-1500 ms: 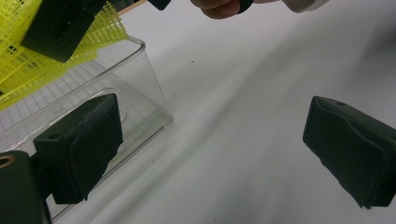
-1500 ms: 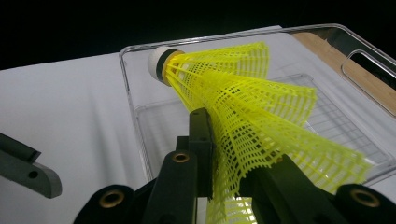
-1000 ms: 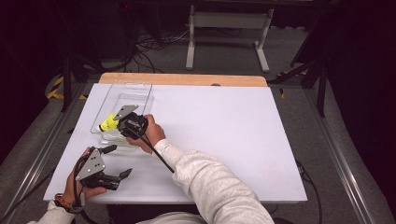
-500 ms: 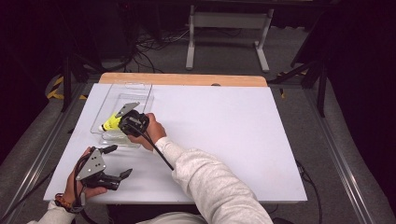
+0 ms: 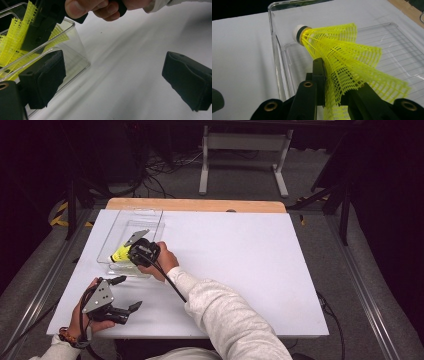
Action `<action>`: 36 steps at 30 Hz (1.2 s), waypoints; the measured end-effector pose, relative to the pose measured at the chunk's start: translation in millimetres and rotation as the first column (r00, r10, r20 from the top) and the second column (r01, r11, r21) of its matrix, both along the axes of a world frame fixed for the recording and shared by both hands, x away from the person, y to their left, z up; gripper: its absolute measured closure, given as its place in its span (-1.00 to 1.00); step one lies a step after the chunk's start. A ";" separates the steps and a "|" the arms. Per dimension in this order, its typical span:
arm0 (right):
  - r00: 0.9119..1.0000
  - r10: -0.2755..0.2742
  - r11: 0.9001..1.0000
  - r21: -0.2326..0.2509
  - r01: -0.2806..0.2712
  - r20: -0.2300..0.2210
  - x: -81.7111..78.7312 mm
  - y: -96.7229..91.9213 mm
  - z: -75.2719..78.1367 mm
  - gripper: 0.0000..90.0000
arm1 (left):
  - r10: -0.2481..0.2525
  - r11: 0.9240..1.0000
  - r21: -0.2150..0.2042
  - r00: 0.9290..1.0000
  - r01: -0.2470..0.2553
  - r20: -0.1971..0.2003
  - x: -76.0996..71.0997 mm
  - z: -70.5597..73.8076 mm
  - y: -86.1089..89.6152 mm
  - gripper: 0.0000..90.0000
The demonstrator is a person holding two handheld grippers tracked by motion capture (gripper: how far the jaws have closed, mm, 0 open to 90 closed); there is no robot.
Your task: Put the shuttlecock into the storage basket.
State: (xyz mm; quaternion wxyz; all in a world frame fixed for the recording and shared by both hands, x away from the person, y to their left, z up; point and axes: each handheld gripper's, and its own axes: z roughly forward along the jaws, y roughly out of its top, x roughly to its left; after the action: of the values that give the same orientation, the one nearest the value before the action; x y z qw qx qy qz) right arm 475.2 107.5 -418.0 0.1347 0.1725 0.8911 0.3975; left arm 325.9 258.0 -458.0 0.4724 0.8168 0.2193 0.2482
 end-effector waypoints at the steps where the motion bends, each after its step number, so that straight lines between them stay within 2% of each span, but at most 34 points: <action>1: 1.000 0.004 1.000 0.000 -0.004 -0.002 0.2 0.0 -0.2 0.82 | 0.000 1.000 0.000 1.000 0.000 0.000 0.0 0.0 0.0 -0.86; 14: 1.000 0.007 1.000 -0.013 -0.007 -0.018 0.2 0.1 -2.8 0.76 | -0.001 1.000 -0.002 1.000 0.001 -0.002 -0.2 0.0 0.2 -0.86; 25: 1.000 0.001 1.000 -0.018 -0.002 -0.011 -1.0 -3.0 -2.0 0.69 | 0.004 1.000 -0.004 1.000 -0.004 -0.005 -0.1 -0.1 0.8 -0.85; 36: 1.000 -0.015 1.000 0.011 0.015 -0.005 -5.8 -9.1 -0.6 0.42 | 0.007 1.000 -0.001 1.000 -0.007 -0.004 -0.3 -0.1 0.8 -0.85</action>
State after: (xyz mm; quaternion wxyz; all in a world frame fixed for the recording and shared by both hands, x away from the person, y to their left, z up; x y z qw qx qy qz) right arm 469.4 98.4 -418.6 0.1347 0.1806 0.8880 0.4008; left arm 325.5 258.8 -458.1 0.4717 0.8162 0.2231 0.2482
